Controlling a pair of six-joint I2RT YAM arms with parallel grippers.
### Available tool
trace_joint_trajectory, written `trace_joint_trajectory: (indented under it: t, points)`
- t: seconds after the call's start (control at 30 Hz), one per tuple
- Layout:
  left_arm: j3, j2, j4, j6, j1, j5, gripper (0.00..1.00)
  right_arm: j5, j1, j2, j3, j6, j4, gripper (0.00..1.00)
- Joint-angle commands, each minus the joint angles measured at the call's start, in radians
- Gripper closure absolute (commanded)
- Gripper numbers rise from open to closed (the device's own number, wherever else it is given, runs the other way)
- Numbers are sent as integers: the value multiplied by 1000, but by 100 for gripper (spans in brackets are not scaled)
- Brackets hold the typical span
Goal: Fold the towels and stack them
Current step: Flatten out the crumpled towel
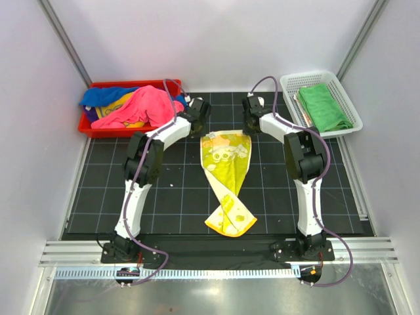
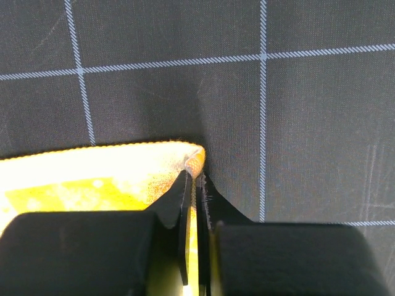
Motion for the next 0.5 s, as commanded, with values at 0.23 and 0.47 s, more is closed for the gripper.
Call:
trace_joint_trajectory:
  t: [0.23, 0.47]
  points:
    - [-42, -176, 8, 47, -7, -48, 100, -5, -8, -226, -98, 3, 57, 98]
    - [-182, -371, 51, 42, -20, -39, 100, -5, -2, -422, -205, 11, 64, 98]
